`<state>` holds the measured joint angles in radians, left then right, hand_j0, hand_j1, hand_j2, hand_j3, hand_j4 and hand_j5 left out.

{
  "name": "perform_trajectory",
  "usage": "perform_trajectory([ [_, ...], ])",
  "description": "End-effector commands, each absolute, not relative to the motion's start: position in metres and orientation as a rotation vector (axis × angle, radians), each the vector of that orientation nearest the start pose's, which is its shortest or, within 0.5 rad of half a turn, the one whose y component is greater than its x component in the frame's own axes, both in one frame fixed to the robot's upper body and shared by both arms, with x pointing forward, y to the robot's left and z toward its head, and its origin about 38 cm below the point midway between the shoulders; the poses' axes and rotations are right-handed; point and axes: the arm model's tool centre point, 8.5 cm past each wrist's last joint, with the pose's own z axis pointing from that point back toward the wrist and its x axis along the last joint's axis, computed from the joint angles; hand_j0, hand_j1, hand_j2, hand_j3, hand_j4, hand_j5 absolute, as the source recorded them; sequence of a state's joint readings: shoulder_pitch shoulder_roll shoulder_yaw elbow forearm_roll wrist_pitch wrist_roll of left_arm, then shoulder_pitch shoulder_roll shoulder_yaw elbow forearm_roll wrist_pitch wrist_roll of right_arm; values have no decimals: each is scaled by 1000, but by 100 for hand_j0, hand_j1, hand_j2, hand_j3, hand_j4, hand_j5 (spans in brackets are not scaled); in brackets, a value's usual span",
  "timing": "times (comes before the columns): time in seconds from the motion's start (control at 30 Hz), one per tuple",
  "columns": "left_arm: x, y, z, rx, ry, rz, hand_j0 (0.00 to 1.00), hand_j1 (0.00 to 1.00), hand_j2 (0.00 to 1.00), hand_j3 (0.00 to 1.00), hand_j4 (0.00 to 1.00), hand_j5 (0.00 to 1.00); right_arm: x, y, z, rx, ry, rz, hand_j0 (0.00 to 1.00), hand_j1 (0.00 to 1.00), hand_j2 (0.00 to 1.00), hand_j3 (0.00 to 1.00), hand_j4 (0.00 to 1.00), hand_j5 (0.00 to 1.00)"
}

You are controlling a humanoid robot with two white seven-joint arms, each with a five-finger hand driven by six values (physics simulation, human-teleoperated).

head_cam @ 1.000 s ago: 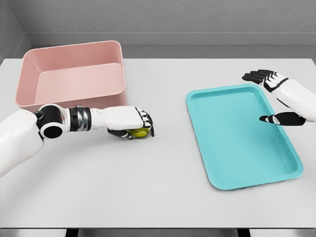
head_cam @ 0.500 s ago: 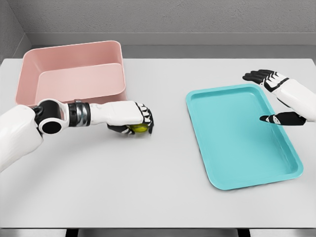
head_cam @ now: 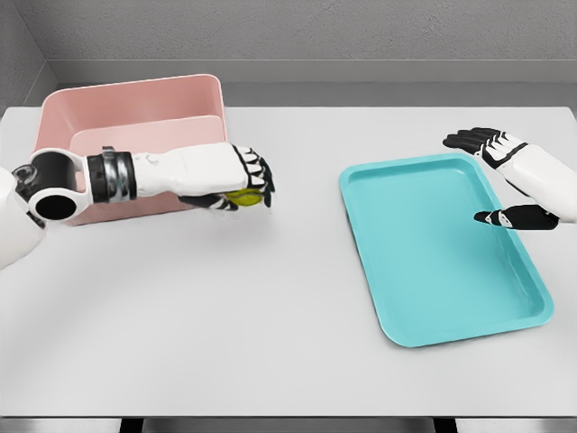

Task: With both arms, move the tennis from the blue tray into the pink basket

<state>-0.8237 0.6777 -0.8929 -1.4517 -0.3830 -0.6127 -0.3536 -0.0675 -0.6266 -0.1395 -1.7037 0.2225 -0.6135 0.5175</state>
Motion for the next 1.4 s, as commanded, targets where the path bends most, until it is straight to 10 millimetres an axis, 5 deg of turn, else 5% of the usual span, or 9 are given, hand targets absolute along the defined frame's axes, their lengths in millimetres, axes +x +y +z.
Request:
perform_trajectory([
  [0.0, 442, 203, 228, -337, 2171, 2748, 59, 59, 59, 59, 59, 59, 350, -362, 228, -451, -1838, 1465, 100, 100, 100, 100, 100, 100],
  [0.27, 457, 220, 248, -442, 2236, 2719, 59, 59, 59, 59, 59, 59, 349, -362, 227, -450, -1837, 1465, 100, 100, 100, 100, 100, 100],
  [1.03, 513, 313, 240, -776, 2390, 2910, 60, 60, 60, 60, 60, 60, 349, -362, 226, -448, -1834, 1465, 100, 100, 100, 100, 100, 100],
  [1.1, 517, 325, 239, -823, 2402, 2930, 63, 63, 63, 63, 63, 63, 349, -361, 226, -447, -1835, 1463, 100, 100, 100, 100, 100, 100],
  [1.13, 518, 325, 239, -825, 2410, 2925, 72, 72, 72, 72, 72, 72, 349, -361, 226, -447, -1835, 1463, 100, 100, 100, 100, 100, 100],
  [1.17, 518, 324, 240, -826, 2422, 2914, 93, 93, 93, 93, 93, 93, 349, -361, 226, -447, -1835, 1463, 100, 100, 100, 100, 100, 100],
  [1.2, 517, 322, 239, -799, 2462, 2896, 100, 100, 100, 100, 100, 100, 349, -362, 226, -448, -1834, 1465, 100, 100, 100, 100, 100, 100],
  [1.37, 516, 322, 239, -776, 2490, 2882, 100, 100, 100, 100, 100, 100, 349, -361, 226, -448, -1837, 1463, 100, 100, 100, 100, 100, 100],
])
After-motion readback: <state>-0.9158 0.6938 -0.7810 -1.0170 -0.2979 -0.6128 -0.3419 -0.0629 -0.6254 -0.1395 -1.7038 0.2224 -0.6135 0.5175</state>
